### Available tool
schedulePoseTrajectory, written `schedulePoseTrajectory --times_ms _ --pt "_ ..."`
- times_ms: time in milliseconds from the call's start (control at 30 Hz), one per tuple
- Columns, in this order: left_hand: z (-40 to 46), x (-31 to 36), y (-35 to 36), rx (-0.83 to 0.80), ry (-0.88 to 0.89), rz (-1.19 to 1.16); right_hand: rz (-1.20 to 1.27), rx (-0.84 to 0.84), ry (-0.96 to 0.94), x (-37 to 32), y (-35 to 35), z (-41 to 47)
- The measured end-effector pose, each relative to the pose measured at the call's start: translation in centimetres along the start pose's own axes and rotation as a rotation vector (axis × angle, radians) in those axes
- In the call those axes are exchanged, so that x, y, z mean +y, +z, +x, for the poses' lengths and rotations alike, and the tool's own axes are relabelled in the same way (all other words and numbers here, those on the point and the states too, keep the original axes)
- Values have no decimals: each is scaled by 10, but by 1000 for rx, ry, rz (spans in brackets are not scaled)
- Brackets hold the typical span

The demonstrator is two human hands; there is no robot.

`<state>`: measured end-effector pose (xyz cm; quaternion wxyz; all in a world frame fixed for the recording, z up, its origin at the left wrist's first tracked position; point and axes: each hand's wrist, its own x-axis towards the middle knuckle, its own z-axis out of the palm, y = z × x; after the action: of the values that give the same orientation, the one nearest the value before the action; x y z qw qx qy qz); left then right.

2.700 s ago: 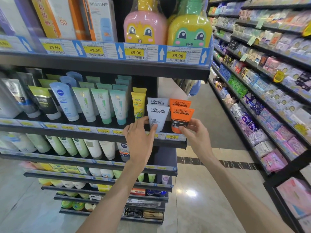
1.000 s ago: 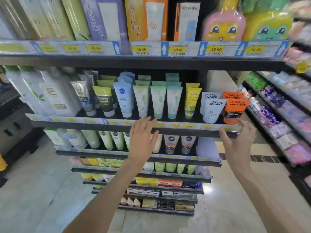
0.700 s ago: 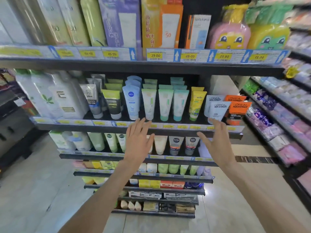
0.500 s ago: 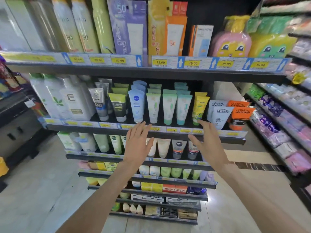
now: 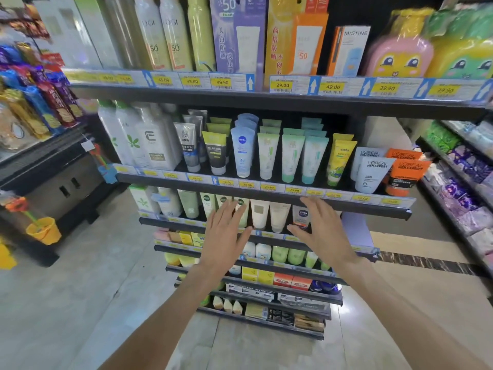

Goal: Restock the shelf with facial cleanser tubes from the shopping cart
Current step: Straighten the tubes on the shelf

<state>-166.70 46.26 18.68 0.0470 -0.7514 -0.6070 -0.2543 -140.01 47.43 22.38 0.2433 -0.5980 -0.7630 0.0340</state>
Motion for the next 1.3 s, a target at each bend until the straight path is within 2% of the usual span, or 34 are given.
schedulePoseTrajectory --times_ms 167,500,600,867,1033,1300 --pt "-16 -20 -17 -6 -33 -30 -43 -27 12 -27 3 -9" --pt "-14 -101 -64 46 37 -86 -82 -11 60 -121 24 8" --pt "9 -117 -70 47 63 -125 -106 -6 85 -140 32 10" --pt "109 -107 -98 197 104 -242 -77 57 102 -166 43 38" --pt "172 -100 -102 271 83 -176 -40 77 101 -161 50 57" --pt "222 -93 -84 249 61 -10 -85 81 114 -145 56 76"
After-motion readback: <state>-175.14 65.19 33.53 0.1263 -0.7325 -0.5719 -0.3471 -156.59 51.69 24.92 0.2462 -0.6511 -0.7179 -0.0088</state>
